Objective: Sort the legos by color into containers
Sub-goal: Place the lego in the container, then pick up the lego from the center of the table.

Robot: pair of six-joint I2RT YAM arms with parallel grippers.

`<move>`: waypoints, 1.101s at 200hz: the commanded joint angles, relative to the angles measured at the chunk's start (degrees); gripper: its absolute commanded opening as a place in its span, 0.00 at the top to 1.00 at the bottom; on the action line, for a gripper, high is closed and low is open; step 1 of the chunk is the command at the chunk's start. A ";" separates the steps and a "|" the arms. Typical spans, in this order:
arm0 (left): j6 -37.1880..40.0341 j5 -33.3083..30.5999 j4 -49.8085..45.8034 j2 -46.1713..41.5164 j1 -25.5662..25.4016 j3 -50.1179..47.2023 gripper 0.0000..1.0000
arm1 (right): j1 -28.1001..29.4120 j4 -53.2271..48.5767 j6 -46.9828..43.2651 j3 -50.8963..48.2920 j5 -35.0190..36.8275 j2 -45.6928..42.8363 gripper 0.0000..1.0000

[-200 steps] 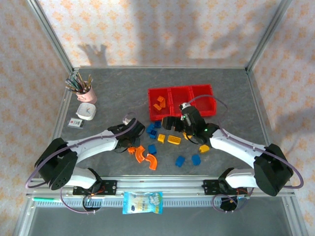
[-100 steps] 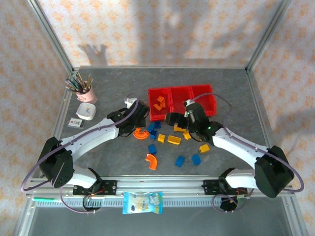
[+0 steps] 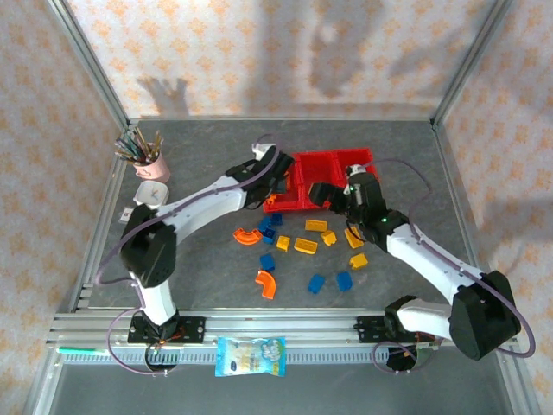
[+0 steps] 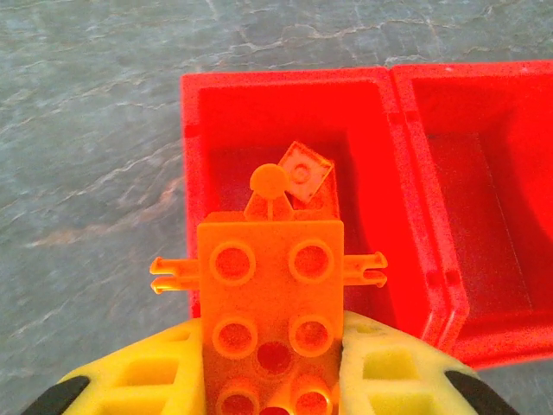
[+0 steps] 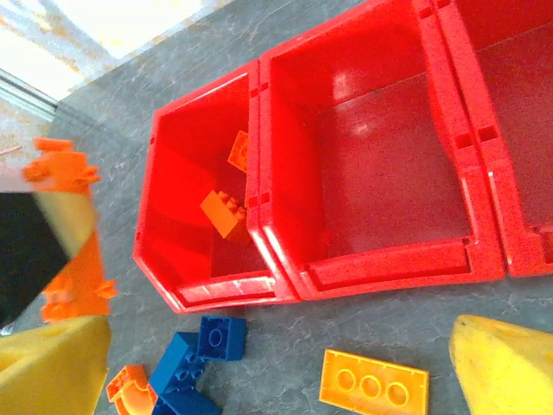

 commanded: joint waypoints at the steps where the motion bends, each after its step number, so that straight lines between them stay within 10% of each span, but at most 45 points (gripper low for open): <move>1: 1.79 -0.31 -0.14 6.43 1.19 7.28 0.75 | -1.16 1.68 -0.68 1.98 -0.30 0.94 0.00; 129: 4.27 0.59 -7.59 18.26 3.19 24.87 0.45 | -1.82 0.34 -4.23 5.28 -4.45 4.85 0.00; 220: 3.61 6.30 0.27 -13.47 3.02 -11.01 0.39 | 5.23 -6.03 -7.46 6.17 -2.90 4.02 0.00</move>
